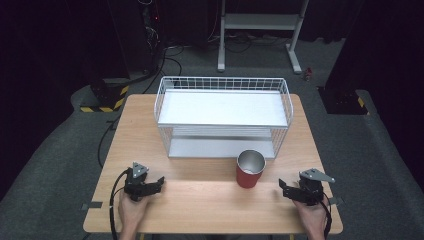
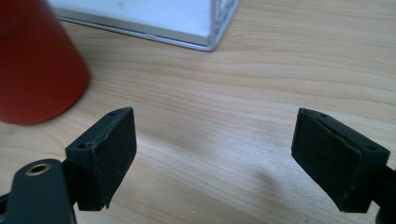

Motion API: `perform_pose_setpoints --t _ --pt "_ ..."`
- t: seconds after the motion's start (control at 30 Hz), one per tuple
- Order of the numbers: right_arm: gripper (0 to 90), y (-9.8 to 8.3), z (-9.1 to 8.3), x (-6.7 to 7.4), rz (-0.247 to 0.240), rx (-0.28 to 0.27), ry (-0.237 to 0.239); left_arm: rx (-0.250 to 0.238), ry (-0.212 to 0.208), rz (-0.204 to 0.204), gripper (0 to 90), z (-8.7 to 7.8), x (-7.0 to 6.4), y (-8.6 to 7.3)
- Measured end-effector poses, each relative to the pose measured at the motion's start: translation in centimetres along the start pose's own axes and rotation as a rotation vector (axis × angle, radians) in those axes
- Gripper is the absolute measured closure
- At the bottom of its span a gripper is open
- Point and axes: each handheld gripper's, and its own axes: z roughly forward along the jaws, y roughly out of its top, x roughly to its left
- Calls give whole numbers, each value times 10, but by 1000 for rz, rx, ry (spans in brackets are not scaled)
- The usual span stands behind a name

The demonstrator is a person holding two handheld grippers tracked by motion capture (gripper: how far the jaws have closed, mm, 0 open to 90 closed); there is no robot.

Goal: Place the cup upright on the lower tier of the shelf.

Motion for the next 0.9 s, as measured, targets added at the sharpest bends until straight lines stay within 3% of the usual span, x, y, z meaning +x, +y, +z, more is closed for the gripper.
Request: perform_pose_setpoints --t 0.9 --pt "98 -16 -21 54 -82 -80 172 0 1 1 192 0 0 0"
